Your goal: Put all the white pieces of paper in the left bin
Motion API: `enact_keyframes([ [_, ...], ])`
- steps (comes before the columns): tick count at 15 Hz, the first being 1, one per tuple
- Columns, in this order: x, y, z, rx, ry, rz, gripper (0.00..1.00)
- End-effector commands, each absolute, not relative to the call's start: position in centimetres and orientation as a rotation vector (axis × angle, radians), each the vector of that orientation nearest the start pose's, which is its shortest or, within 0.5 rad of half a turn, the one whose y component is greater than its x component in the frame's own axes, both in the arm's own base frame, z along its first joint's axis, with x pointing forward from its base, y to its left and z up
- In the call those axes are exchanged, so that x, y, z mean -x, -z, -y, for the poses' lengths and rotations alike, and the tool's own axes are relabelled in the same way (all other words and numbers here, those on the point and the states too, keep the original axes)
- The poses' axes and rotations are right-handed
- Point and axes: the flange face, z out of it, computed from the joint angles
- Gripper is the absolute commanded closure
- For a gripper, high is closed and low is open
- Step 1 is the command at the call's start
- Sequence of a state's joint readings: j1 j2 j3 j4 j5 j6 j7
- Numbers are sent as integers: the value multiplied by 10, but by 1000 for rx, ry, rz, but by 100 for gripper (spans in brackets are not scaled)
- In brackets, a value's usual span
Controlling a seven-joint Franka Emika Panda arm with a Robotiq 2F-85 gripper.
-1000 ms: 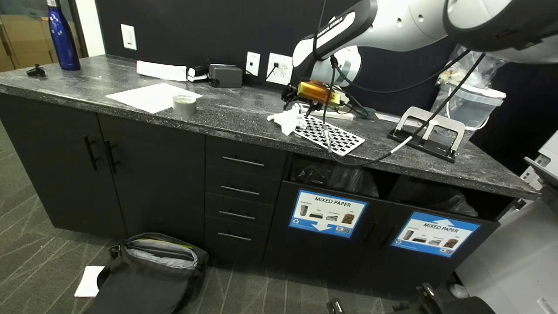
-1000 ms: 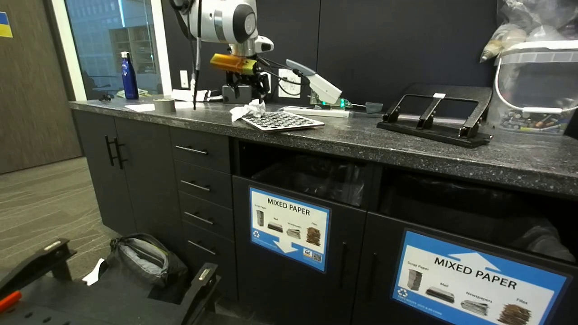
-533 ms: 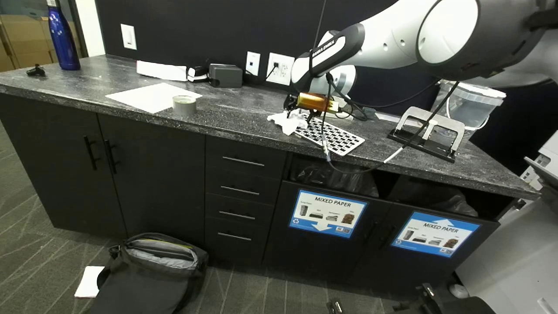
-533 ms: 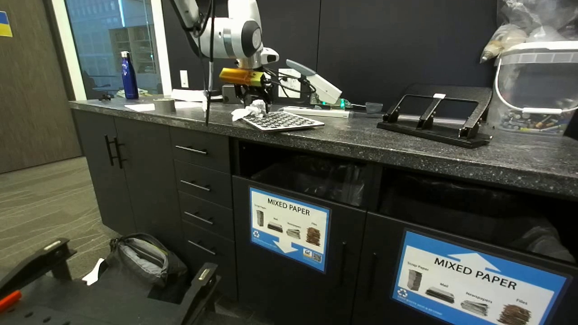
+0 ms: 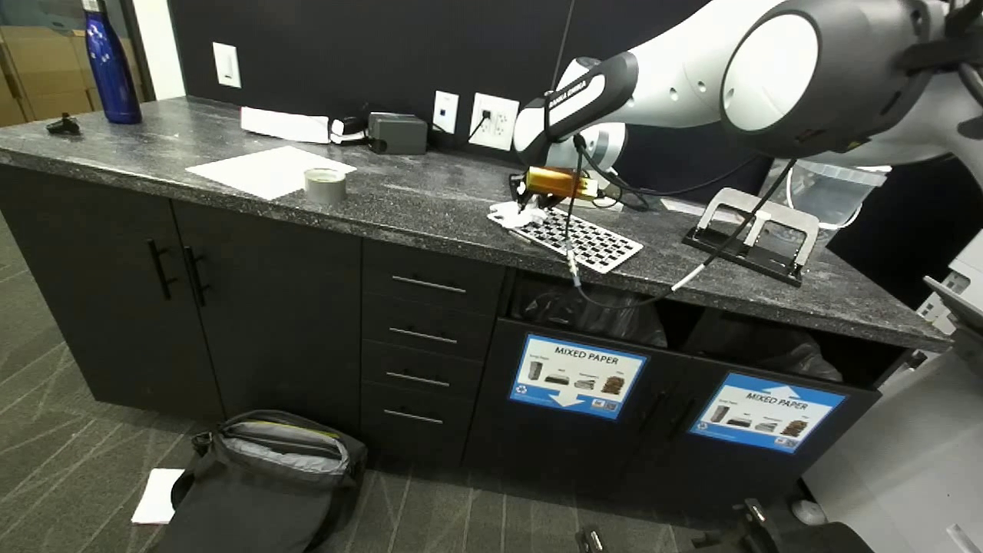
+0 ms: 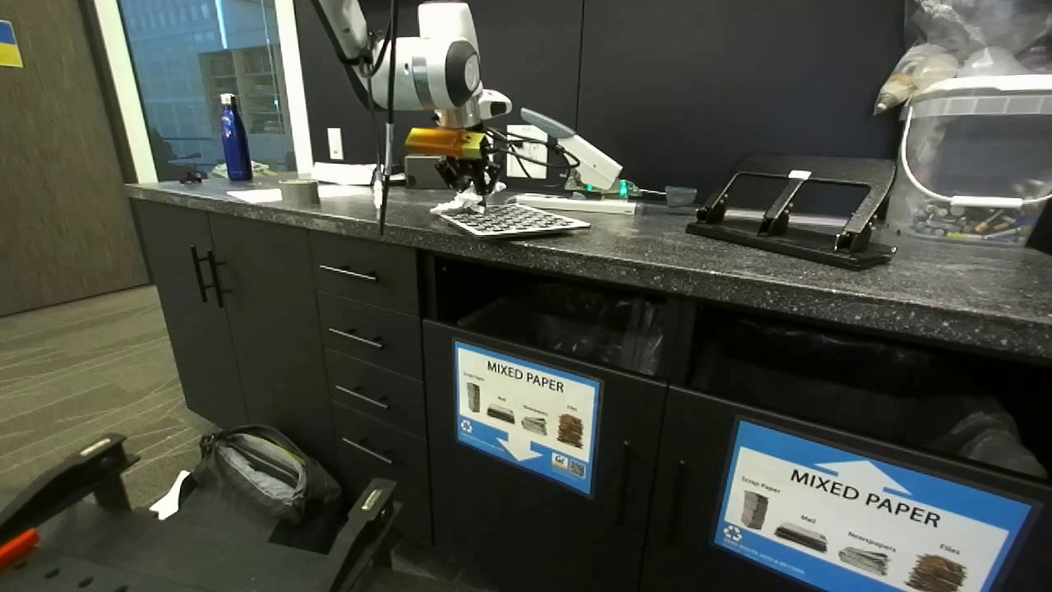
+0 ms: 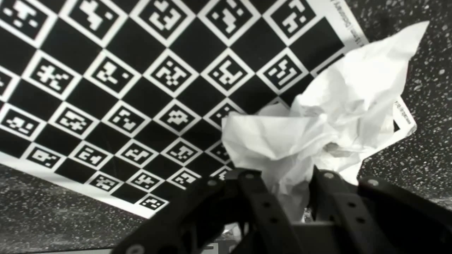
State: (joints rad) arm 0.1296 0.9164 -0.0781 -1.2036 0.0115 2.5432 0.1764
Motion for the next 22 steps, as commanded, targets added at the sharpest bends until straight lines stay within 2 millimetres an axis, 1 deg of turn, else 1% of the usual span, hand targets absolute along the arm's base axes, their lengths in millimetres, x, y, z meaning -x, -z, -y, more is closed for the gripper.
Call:
enact_keyframes([
  [1,-782,-282,-55,3179,543,-144,92],
  [2,-768,-277,-55,3226,444,-137,93],
  [3,-758,-280,-55,3257,377,-134,94],
  [4,-745,-292,-54,3272,287,-112,91],
  [5,-728,-291,-58,3291,196,-87,92],
  [6,-715,-294,-60,3307,101,-76,91],
  [7,-698,-304,-61,3307,-4,-48,91],
  [9,-670,-303,-66,3313,-131,-45,91],
  [10,-655,-309,-67,3302,-184,-36,90],
  [11,-641,-308,-69,3305,-217,-37,91],
  [13,-616,-309,-73,3264,-236,-89,91],
  [15,-591,-298,-76,3255,-233,-130,91],
  [16,-578,-296,-76,3246,-236,-166,92],
  [17,-564,-289,-76,3225,-246,-212,91],
  [18,-558,-280,-76,3218,-142,-283,91],
  [19,-548,-279,-75,3208,-69,-324,91],
  [20,-537,-271,-73,3198,-10,-375,91],
  [21,-524,-259,-71,3183,31,-418,91],
  [22,-512,-257,-69,3178,111,-452,91],
])
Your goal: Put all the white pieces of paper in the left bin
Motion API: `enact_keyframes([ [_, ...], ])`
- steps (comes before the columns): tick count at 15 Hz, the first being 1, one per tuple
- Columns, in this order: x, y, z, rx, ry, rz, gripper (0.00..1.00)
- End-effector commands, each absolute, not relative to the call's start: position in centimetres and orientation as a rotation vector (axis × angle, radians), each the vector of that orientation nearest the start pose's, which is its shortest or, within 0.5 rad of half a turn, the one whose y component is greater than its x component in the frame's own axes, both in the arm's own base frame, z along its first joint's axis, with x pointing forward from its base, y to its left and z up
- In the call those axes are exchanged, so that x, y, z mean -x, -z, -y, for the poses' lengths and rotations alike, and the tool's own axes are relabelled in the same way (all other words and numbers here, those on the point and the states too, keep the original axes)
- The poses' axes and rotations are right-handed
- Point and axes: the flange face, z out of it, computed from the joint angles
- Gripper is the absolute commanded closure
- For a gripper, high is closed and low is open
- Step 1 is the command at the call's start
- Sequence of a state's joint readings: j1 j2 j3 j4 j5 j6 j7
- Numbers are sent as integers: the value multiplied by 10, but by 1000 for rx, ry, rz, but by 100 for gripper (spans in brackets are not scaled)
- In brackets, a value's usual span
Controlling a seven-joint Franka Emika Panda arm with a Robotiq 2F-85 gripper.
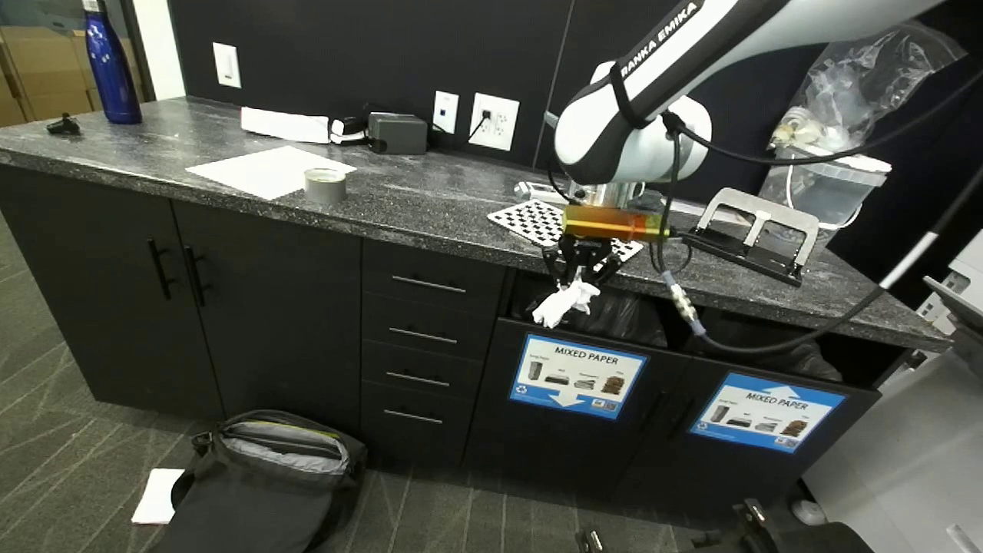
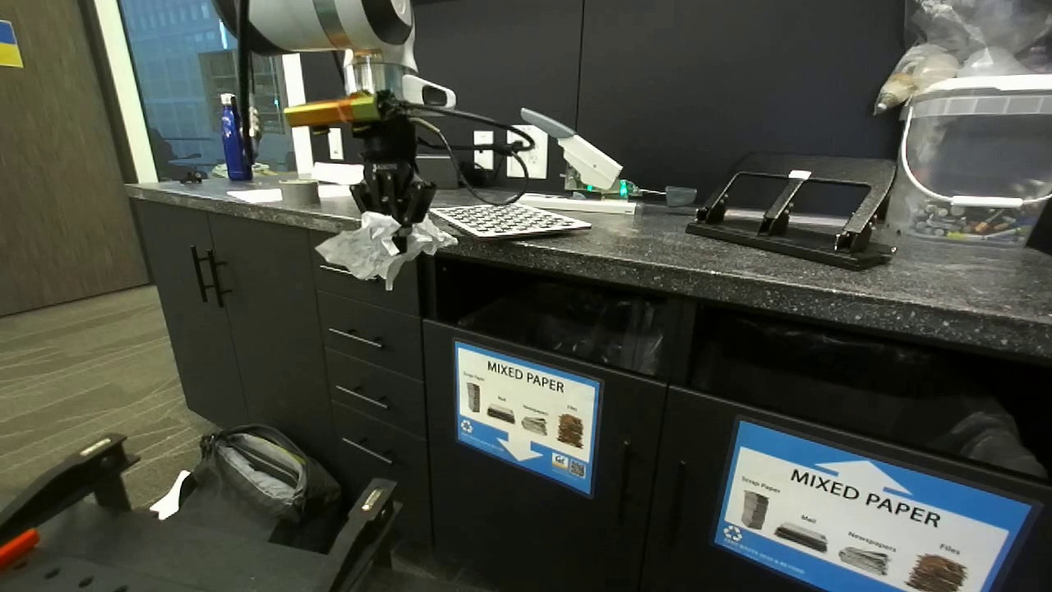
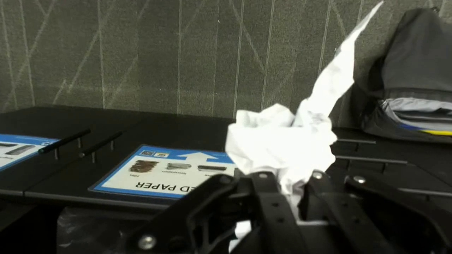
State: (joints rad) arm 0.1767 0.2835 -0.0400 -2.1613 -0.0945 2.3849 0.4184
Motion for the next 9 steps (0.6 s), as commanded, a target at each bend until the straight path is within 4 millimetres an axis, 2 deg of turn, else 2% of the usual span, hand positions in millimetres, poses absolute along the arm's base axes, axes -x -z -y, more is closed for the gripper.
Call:
enact_keyframes([
  [1,-496,-242,-66,3168,136,-480,92],
  [5,-441,-215,-47,3134,380,-536,91],
  [7,-437,-203,-18,3111,494,-516,91],
  [9,-447,-197,12,3099,611,-480,92],
])
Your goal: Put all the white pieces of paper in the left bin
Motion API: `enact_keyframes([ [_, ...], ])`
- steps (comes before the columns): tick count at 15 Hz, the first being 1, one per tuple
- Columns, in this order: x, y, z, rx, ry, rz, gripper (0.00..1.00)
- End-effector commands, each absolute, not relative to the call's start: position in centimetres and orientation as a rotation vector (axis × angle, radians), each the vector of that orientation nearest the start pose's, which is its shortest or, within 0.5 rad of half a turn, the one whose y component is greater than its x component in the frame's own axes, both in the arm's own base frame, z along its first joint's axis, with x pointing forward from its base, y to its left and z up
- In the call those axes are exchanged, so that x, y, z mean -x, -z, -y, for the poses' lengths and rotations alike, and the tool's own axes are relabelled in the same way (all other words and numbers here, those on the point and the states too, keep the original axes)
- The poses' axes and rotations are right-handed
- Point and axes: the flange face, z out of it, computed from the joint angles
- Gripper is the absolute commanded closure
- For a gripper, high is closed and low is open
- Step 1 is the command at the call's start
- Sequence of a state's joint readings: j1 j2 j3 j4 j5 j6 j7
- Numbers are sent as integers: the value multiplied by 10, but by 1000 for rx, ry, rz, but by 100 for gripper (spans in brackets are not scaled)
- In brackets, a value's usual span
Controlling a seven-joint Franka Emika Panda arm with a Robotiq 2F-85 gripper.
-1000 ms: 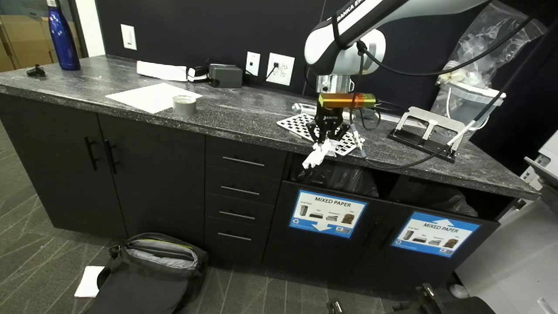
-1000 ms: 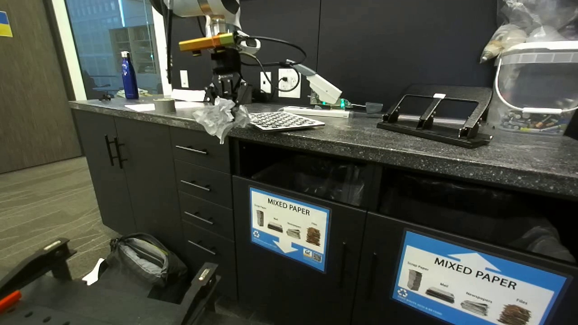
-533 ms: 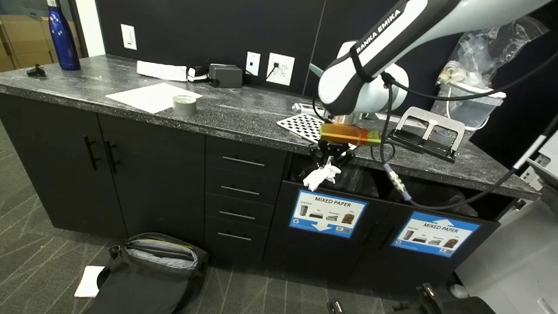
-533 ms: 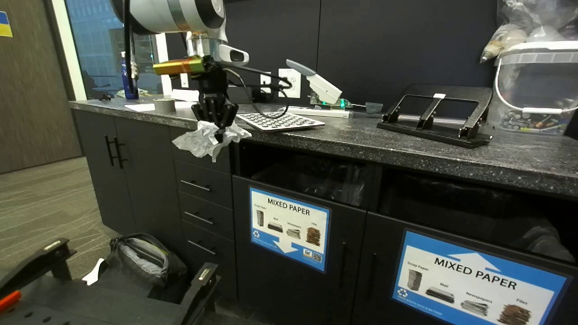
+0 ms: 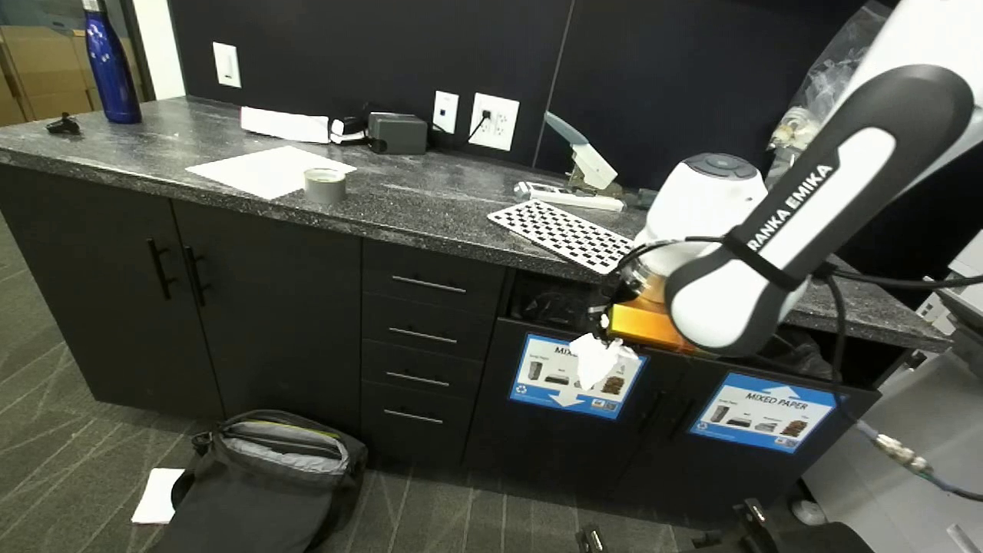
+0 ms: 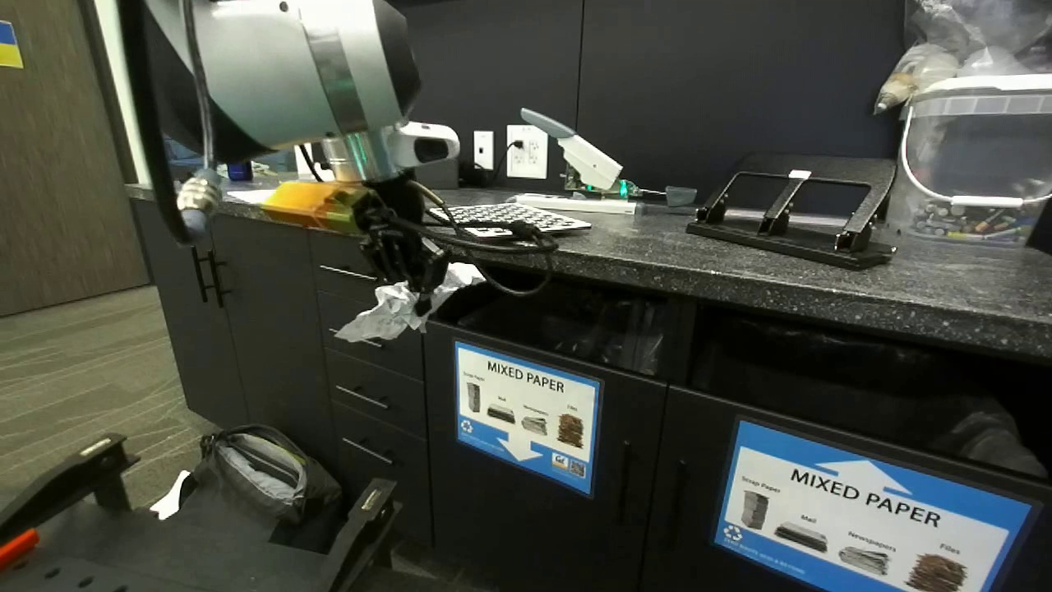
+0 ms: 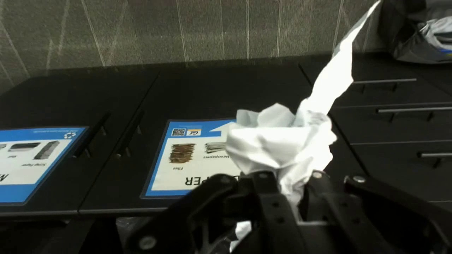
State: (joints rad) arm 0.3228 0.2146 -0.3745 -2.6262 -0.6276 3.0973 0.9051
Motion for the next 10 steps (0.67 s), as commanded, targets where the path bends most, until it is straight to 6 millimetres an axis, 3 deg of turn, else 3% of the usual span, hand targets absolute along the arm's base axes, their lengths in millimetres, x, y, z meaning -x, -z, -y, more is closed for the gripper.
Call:
enact_keyframes([
  [1,-455,-195,27,3090,671,-468,91],
  [3,-477,-198,49,3051,845,-467,91],
  [4,-480,-206,54,3023,947,-492,91],
  [6,-483,-200,57,2953,1105,-560,91],
  [8,-462,-172,52,2916,1165,-614,91],
  [10,-432,-129,35,2919,1095,-675,91],
])
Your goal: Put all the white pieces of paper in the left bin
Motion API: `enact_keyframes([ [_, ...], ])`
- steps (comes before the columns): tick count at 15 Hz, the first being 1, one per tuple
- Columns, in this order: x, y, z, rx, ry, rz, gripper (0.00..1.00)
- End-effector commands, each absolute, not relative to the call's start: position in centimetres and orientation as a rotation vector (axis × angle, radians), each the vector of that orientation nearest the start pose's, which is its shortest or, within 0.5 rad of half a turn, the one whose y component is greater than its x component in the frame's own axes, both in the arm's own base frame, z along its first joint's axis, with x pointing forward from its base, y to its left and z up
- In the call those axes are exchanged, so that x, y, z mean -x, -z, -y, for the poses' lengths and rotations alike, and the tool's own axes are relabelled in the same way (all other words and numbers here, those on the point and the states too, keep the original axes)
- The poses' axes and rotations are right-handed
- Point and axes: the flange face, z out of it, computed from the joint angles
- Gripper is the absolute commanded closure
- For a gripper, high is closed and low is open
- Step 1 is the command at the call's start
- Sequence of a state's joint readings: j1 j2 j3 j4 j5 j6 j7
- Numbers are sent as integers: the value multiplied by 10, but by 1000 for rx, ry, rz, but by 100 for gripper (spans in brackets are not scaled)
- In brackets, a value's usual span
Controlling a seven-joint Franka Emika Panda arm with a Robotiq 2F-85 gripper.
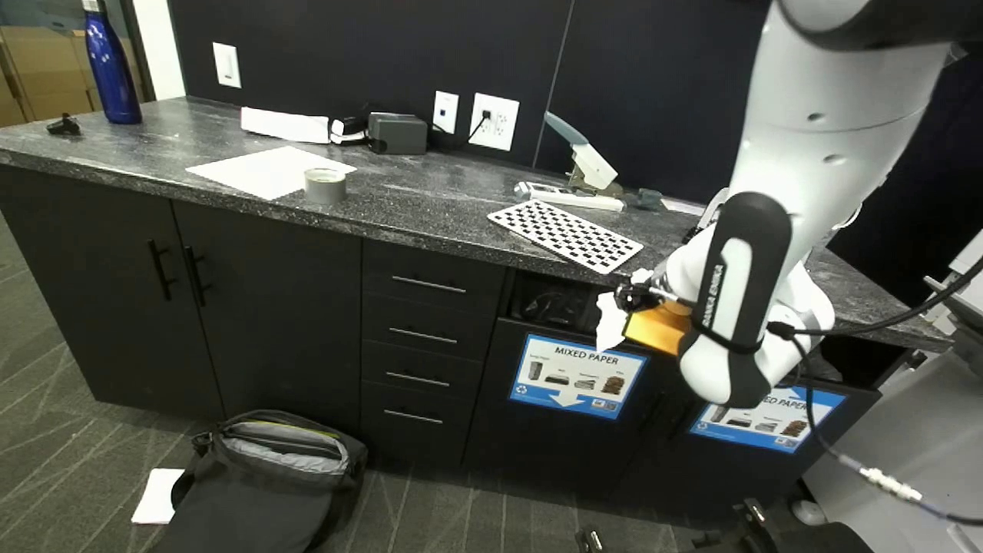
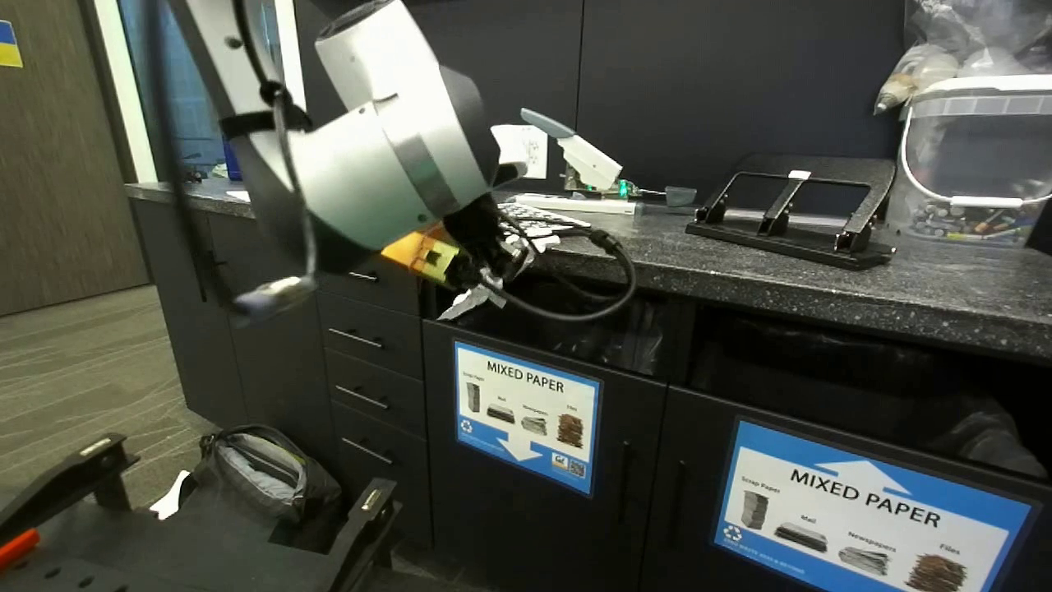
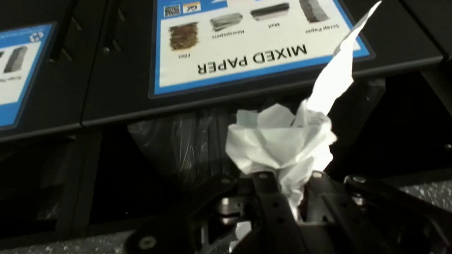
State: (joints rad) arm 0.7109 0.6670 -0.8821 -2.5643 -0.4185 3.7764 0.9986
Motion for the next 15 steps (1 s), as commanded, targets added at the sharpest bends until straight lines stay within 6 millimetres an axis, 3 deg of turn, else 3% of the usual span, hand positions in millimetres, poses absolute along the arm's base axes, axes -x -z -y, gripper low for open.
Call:
enact_keyframes([
  [1,-417,-108,29,2937,1062,-679,91],
  [4,-405,-68,12,2909,1098,-689,91],
  [5,-408,-63,9,2882,1142,-691,91],
  [8,-419,-59,0,2796,1296,-688,91],
  [9,-426,-72,2,2772,1364,-716,91],
  [12,-439,-75,-3,2698,1511,-709,91],
  [14,-450,-65,-5,2664,1573,-693,91],
  [15,-466,-66,-10,2653,1560,-677,91],
])
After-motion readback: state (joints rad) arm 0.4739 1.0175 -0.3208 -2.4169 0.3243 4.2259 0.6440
